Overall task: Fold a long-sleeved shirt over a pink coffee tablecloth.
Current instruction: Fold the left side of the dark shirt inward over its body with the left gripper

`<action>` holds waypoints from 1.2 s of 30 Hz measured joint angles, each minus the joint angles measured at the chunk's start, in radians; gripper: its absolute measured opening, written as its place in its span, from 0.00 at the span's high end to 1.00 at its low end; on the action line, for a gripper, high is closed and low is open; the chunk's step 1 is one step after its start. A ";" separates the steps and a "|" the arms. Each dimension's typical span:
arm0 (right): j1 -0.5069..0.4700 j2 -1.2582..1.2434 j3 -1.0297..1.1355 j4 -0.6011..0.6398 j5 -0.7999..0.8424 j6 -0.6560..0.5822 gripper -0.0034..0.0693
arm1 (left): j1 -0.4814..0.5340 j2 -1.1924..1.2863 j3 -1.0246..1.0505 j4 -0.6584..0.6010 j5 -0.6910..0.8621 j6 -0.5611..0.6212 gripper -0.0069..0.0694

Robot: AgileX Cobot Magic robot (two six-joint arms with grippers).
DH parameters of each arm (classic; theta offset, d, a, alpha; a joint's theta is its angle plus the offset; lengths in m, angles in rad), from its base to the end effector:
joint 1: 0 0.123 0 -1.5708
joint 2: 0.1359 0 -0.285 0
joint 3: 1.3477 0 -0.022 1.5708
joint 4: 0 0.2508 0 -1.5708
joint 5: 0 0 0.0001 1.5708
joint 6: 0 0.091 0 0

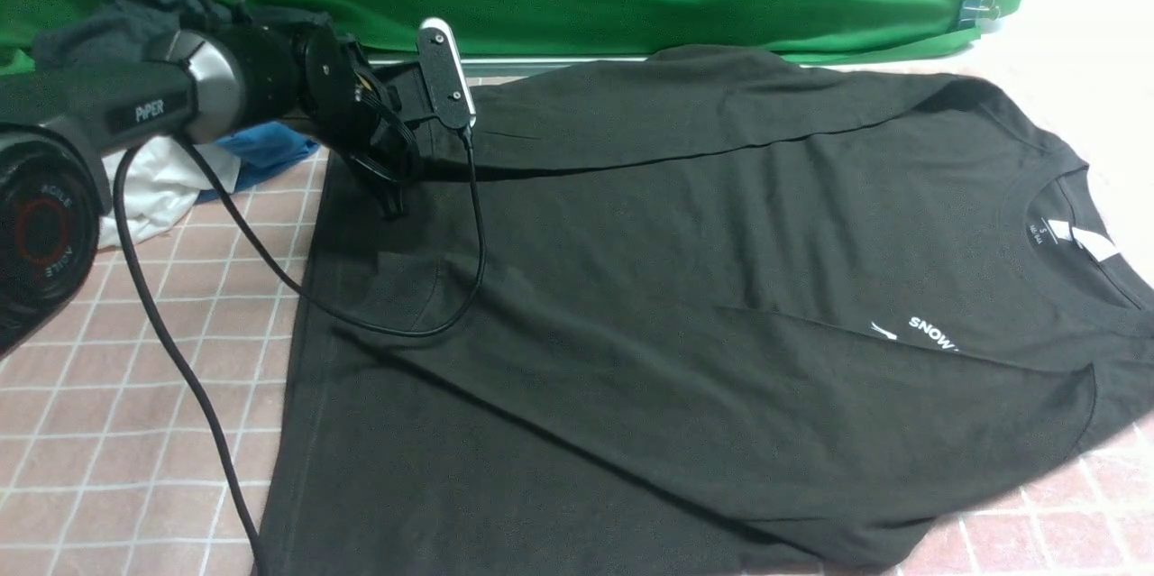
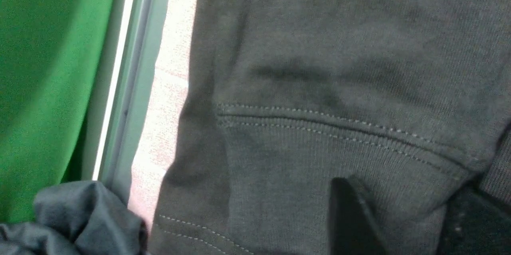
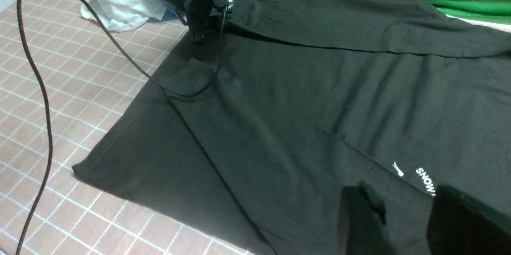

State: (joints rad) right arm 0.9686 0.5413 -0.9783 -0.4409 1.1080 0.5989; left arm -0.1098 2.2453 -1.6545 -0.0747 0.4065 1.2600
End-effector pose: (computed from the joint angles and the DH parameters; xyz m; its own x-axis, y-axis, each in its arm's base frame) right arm 0.0604 0.0264 0.4027 -0.4901 -0.0908 -0.8669 -0.4213 0.8954 0.1444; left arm 0.4893 -0.0567 0.1458 -0.1720 0.9531 -0.2492 0.7757 0.2870 0.5621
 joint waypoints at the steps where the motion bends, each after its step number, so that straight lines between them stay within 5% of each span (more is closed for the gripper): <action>1: 0.000 0.000 0.000 0.000 0.000 0.000 0.62 | 0.000 0.001 0.000 0.001 0.000 0.000 0.65; 4: 0.000 0.000 0.000 0.000 0.000 0.000 0.62 | 0.000 0.002 0.000 0.003 0.003 0.000 0.81; 7: 0.000 0.000 0.000 0.000 0.000 0.000 0.62 | -0.002 -0.009 -0.001 0.003 0.028 0.000 0.86; 22: 0.000 0.000 0.000 0.000 0.007 -0.012 0.62 | -0.062 -0.230 -0.004 0.052 0.467 -0.175 0.86; 36: 0.000 0.000 0.000 0.000 0.007 -0.073 0.62 | -0.188 -0.301 0.109 0.220 0.568 -0.288 0.83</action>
State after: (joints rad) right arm 0.9686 0.5417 -0.9783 -0.4409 1.1149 0.5261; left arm -0.2974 1.9444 -1.5453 0.1458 0.9742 0.9719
